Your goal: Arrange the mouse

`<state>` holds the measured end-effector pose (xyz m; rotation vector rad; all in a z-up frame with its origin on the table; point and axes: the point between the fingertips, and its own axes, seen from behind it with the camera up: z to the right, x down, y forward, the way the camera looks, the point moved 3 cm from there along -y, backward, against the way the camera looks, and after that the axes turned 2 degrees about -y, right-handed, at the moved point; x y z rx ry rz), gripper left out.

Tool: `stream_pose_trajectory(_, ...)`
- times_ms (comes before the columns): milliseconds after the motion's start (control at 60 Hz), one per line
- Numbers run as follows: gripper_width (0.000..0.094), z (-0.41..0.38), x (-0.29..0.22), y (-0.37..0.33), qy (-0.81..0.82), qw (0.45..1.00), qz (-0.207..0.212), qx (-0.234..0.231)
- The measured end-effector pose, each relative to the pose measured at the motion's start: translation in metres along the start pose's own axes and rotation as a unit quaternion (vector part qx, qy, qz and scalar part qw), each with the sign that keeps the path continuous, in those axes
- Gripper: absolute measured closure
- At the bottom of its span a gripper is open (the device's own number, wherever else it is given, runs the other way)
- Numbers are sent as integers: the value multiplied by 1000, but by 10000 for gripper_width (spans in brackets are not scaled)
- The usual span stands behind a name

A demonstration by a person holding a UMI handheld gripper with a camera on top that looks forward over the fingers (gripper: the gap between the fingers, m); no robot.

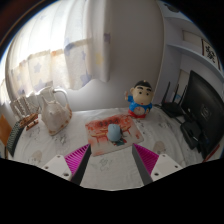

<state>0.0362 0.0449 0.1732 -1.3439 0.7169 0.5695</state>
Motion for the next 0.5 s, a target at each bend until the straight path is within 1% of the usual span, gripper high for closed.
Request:
stream_pose_trajectory(100, 86, -2, 11, -54, -11, 1000, -1, 16)
stream_pose_trajectory(200, 86, -7, 18, -86, -12, 1000, 6, 23)
stream_pose_trajectory(267, 85, -10, 21, -95, -10, 1000, 14, 24)
stream_pose_trajectory(417, 84, -15, 31, -100, -19, 999, 15, 27)
stream_pose_trajectory(500, 84, -21, 30, -101, -18, 1000, 16, 17)
